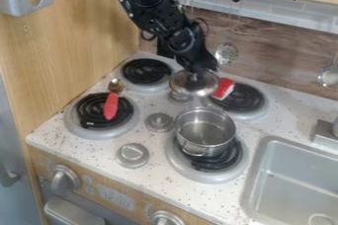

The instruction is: Put the lid on the cooking pot

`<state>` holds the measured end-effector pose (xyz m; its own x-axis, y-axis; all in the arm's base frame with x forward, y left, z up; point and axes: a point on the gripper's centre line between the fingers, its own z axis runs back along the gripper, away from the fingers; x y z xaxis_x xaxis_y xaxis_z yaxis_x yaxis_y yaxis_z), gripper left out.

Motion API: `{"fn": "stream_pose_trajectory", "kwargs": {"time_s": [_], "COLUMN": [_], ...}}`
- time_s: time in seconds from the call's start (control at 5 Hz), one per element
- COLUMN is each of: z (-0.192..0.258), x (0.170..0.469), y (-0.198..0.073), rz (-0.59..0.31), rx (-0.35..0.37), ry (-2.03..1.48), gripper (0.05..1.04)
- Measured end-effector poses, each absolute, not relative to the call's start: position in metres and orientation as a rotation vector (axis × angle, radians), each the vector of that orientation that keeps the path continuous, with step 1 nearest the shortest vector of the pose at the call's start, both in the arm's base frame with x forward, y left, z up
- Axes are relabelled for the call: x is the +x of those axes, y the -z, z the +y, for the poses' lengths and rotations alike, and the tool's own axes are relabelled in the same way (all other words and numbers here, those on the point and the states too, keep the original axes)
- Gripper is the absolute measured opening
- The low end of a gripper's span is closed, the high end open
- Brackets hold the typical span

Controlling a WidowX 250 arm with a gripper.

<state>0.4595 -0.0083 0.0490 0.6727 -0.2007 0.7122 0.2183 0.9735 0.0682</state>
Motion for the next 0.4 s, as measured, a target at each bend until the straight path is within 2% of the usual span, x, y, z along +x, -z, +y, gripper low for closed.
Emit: {"fn": "stream_pose_trajectory", "kwargs": {"time_s": [0.4], "z": [-0.035], "x": [0.419], "y": [-0.042], "rz": [-0.721], "rx": [-0.025], "ry": [0.338], "gripper": [0.238]}}
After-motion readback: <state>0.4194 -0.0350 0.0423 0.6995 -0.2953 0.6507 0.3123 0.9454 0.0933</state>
